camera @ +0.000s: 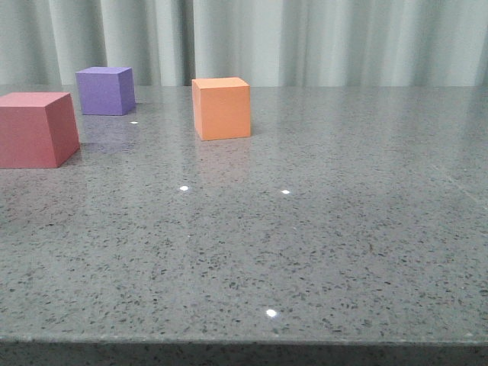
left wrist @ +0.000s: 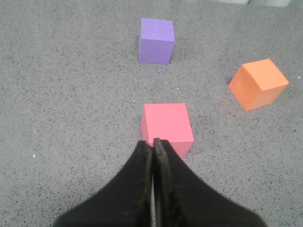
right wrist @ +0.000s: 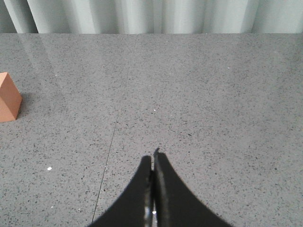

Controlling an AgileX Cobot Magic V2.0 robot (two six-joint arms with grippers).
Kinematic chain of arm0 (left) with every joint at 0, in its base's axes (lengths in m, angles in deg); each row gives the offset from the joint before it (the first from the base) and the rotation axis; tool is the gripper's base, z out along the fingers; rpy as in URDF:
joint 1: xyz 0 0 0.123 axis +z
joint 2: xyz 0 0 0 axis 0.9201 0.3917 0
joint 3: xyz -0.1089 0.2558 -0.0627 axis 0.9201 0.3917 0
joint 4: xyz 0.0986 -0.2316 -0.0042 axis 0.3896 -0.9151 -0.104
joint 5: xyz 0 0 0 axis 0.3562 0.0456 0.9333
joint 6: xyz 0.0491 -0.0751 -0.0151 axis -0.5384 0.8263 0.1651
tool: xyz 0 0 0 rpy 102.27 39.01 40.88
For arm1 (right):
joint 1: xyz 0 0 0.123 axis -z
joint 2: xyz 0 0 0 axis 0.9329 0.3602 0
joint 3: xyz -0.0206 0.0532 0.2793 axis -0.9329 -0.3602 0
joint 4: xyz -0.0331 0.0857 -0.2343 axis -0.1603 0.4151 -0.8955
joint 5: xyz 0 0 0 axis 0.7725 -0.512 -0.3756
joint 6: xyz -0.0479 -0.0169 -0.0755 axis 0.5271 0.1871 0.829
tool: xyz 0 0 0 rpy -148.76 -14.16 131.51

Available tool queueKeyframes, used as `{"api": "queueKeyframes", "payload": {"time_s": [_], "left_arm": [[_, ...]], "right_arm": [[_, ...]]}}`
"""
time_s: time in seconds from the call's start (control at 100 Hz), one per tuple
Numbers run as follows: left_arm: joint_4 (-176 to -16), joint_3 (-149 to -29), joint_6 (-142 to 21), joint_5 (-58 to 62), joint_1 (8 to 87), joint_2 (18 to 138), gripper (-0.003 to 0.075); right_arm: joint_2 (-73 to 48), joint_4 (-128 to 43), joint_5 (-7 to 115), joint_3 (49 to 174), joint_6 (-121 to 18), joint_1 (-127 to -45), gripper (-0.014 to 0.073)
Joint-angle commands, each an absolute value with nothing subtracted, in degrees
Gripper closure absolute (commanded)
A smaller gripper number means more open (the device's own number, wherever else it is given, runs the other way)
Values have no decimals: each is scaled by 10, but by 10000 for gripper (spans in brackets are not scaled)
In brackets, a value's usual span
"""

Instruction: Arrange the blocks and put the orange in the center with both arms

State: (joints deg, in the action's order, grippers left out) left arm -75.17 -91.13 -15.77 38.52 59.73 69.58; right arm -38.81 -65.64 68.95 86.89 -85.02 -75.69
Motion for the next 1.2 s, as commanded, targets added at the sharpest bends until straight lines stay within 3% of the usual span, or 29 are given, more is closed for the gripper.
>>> {"api": "queueKeyframes", "payload": {"time_s": [0.0,0.12,0.21,0.33,0.45,0.52,0.73,1.19], "left_arm": [[-759,-932,-152,354,599,701,741],[-759,-932,-152,354,599,705,733],[-759,-932,-152,356,599,705,651],[-750,-932,-152,366,599,705,411],[-729,-932,-152,376,599,705,99],[-728,-932,-152,378,599,705,10],[-732,-932,-152,373,599,705,83],[-899,-935,-140,261,562,778,83]], "right_arm": [[-388,-662,644,884,-849,-752,662],[-388,-662,644,884,-849,-752,662],[-388,-662,644,884,-849,-752,662],[-388,-662,644,884,-849,-752,662],[-388,-662,644,884,-849,-752,662],[-388,-662,644,884,-849,-752,662],[-388,-662,644,884,-849,-752,662],[-388,-662,644,884,-849,-752,662]]}}
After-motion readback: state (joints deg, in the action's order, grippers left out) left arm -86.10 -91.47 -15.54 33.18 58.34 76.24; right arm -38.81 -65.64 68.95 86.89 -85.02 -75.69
